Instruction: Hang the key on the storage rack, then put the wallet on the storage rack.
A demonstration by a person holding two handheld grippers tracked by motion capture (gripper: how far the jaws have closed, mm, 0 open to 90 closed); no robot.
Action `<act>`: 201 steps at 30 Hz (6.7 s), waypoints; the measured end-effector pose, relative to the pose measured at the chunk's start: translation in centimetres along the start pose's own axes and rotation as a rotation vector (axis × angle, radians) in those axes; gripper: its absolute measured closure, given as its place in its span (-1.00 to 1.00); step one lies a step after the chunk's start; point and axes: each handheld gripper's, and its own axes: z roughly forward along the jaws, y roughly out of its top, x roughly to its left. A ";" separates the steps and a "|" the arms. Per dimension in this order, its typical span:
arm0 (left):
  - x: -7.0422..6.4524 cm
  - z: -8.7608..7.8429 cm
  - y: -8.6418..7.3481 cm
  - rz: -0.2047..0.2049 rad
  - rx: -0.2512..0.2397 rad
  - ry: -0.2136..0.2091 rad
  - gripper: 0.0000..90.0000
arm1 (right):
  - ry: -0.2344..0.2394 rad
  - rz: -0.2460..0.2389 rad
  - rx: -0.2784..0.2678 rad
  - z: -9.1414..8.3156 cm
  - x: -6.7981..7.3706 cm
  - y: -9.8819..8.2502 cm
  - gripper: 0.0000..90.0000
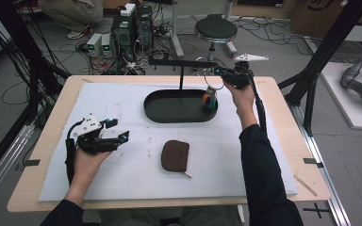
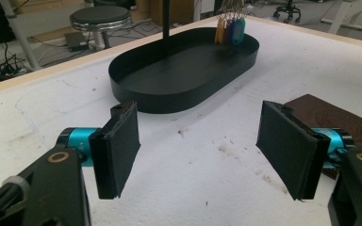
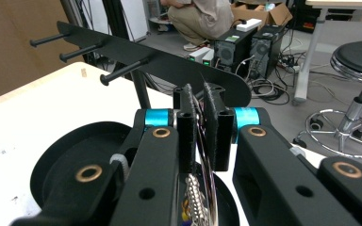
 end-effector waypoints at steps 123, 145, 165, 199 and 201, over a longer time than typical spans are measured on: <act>-1.4 2.5 0.8 -0.032 -0.002 -0.071 -0.34 | -0.187 0.094 0.069 -13.1 -1.7 -15.6 -0.44; -6.3 7.5 0.0 -0.141 0.137 -0.259 -0.22 | -0.184 0.081 0.082 -12.9 -1.7 -15.6 -0.43; -7.2 10.3 -1.5 -0.344 0.328 -0.313 0.11 | -0.184 0.063 0.094 -12.7 -1.6 -15.6 -0.42; -10.3 8.4 1.6 -0.045 0.076 -0.430 0.89 | 0.118 -0.001 -0.011 -12.7 1.8 -14.1 -0.41; -10.5 8.4 1.6 -0.033 0.069 -0.441 0.89 | 0.199 0.003 0.001 -12.3 2.3 -14.0 -0.41</act>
